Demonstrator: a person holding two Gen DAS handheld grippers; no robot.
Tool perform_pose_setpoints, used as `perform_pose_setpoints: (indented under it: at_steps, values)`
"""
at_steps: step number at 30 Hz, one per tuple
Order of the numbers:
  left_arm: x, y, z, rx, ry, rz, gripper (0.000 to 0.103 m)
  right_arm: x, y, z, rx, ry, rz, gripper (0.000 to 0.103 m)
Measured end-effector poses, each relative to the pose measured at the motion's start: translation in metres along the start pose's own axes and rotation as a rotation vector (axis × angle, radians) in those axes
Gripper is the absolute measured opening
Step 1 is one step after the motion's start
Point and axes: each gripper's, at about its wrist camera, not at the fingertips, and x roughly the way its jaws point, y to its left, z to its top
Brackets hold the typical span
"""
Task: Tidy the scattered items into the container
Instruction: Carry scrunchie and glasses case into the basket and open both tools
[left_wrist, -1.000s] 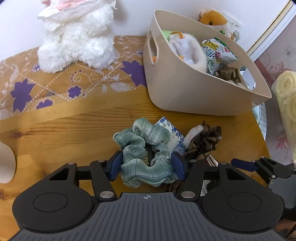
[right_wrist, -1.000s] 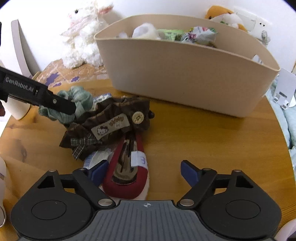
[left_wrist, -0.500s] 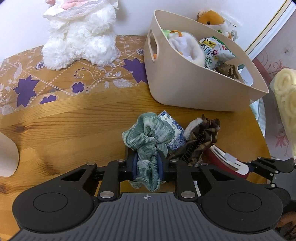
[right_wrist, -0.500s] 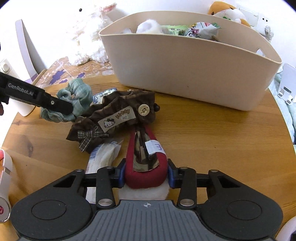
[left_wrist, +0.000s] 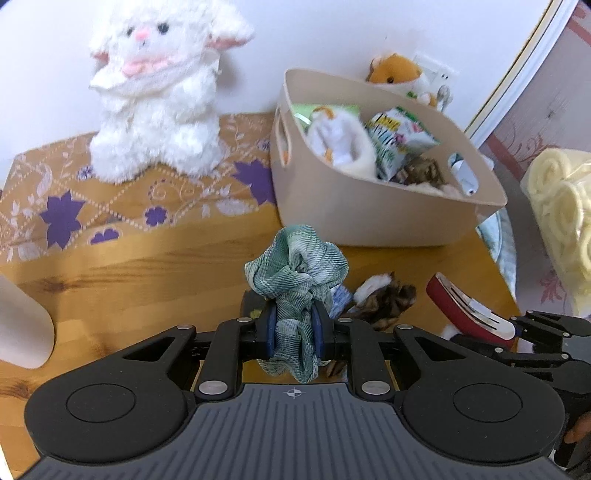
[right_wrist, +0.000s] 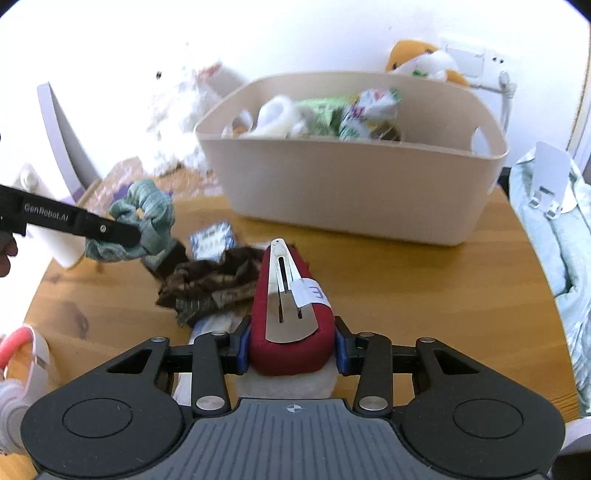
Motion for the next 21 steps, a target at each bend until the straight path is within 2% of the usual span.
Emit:
perform_pose_setpoints:
  at_steps: [11,21]
  values:
    - [-0.024,-0.026,0.028,0.027,-0.1,-0.019,0.019,-0.026,-0.027,0.029,0.037,-0.103,-0.022,0.039]
    - [-0.02,-0.062,0.063,0.026,-0.181,-0.042,0.019,-0.045,-0.054,0.066,0.029,-0.209,-0.054,0.039]
